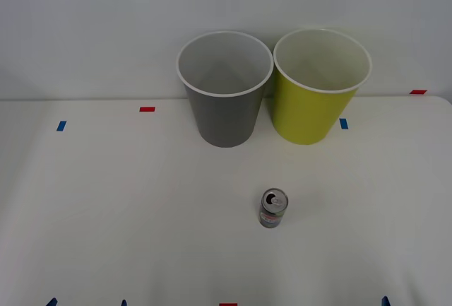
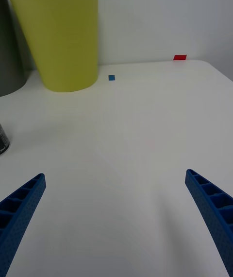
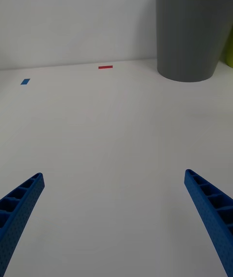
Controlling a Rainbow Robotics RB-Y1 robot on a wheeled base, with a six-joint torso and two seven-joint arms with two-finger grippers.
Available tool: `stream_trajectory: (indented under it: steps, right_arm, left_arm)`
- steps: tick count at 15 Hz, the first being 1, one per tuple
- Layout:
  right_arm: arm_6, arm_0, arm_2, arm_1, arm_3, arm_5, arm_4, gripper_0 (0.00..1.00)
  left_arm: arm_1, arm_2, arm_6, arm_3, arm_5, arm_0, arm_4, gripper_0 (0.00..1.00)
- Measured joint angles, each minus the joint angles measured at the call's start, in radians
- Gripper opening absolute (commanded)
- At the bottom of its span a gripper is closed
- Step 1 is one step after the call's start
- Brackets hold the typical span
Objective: Put cans in the gray bin and PET bottles in the light green bin.
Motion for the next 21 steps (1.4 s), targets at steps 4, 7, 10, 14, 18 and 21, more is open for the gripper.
stream_trajectory:
  steps: [4,7,10,14,18,21]
  right_arm:
    - [0.014,-0.029,0.004,0.013,0.038,-0.012,0.008,1.00]
    - [0.026,-0.048,0.037,-0.017,0.052,-0.035,0.011,1.00]
    - [0.037,-0.149,0.083,-0.044,0.159,-0.113,0.014,1.00]
    - [0.049,-0.285,0.147,-0.086,0.191,-0.112,0.044,1.00]
    - [0.052,-0.421,0.210,-0.095,0.262,-0.100,0.044,1.00]
    - [0.053,-0.496,0.234,-0.082,0.270,-0.051,0.041,1.00]
  left_arm:
    - [0.000,0.000,0.000,0.000,0.000,0.000,0.000,1.00]
    - [0.000,0.000,0.000,0.000,0.000,0.000,0.000,1.00]
    - [0.000,0.000,0.000,0.000,0.000,0.000,0.000,1.00]
    - [0.000,0.000,0.000,0.000,0.000,0.000,0.000,1.00]
    - [0.000,0.000,0.000,0.000,0.000,0.000,0.000,1.00]
    - [0.000,0.000,0.000,0.000,0.000,0.000,0.000,1.00]
